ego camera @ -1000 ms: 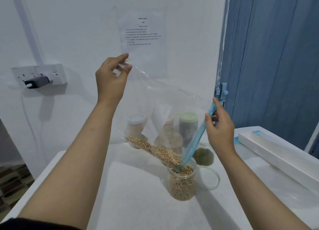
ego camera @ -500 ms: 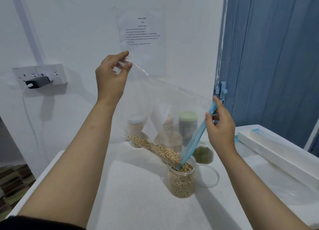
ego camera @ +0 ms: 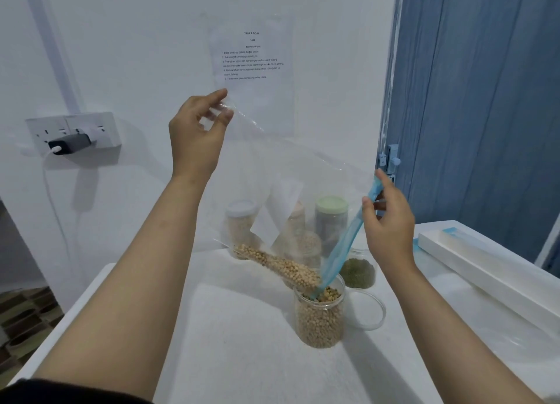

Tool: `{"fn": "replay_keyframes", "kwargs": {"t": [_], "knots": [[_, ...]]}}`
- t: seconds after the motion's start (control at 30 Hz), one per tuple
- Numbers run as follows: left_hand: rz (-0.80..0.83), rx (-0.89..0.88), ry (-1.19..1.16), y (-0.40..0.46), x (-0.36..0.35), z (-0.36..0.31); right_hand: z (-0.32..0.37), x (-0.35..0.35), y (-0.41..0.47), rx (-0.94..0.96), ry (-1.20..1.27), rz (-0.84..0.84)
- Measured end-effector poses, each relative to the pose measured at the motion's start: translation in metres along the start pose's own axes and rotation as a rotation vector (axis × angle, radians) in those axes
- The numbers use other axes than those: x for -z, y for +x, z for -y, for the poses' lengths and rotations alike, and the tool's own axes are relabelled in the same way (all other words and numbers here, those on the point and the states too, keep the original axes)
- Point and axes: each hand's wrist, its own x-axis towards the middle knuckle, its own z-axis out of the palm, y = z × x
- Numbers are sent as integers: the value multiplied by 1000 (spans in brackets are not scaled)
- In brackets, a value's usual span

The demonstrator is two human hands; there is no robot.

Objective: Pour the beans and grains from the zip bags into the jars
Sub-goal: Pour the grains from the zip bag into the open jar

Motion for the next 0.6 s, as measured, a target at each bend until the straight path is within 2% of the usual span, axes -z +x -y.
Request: {"fn": "replay_keyframes", "kwargs": {"t": [0.6], "knots": [[2, 12, -3, -1, 2, 8, -4, -4, -1, 7, 20, 10]]}}
